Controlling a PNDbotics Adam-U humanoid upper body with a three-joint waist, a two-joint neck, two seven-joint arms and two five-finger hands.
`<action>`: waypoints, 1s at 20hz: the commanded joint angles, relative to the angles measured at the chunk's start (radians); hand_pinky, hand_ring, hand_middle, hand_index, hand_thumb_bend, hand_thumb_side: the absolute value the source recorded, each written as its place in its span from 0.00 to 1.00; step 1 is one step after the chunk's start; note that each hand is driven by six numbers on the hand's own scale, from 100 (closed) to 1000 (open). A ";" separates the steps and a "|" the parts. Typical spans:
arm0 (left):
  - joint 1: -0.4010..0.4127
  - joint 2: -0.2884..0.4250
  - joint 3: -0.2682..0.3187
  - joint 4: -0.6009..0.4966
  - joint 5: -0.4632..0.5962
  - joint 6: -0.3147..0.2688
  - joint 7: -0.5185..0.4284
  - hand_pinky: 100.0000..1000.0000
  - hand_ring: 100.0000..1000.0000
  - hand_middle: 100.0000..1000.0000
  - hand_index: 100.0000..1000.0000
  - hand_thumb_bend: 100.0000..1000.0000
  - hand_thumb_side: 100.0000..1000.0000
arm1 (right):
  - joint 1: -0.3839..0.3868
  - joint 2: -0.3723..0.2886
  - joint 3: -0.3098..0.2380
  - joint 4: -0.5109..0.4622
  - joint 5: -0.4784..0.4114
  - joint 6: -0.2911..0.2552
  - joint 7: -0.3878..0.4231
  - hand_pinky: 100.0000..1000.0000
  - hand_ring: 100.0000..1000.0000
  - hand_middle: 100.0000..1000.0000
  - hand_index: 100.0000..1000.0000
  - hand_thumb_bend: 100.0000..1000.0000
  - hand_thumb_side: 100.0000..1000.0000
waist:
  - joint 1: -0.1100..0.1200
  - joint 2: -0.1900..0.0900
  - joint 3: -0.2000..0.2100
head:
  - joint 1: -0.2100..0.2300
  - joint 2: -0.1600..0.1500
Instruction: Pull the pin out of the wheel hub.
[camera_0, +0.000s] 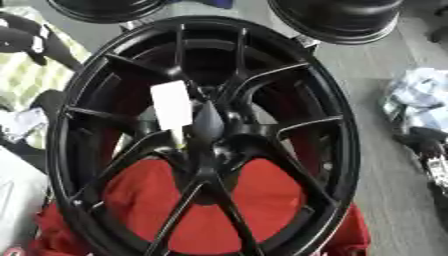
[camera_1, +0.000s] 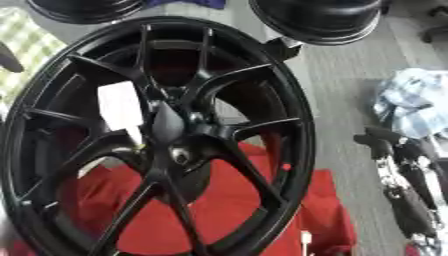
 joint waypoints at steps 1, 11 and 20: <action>-0.057 0.038 -0.028 -0.012 0.018 0.043 -0.051 0.68 0.76 0.66 0.80 0.00 0.57 | 0.003 -0.027 -0.003 -0.019 0.013 0.006 -0.002 0.97 0.76 0.60 0.72 0.00 0.48 | 0.009 -0.031 0.006 | -0.003 0.006; -0.337 -0.133 -0.176 -0.012 0.093 0.383 -0.282 0.69 0.81 0.72 0.85 0.03 0.73 | 0.006 -0.034 -0.007 -0.019 0.008 0.031 -0.014 0.97 0.76 0.59 0.71 0.00 0.49 | 0.024 -0.043 0.024 | -0.021 0.019; -0.429 -0.225 -0.238 -0.012 -0.016 0.511 -0.416 0.79 0.87 0.78 0.89 0.29 0.66 | -0.005 -0.031 -0.011 -0.019 -0.002 0.060 -0.022 0.97 0.75 0.59 0.71 0.00 0.50 | 0.034 -0.039 0.022 | -0.016 0.027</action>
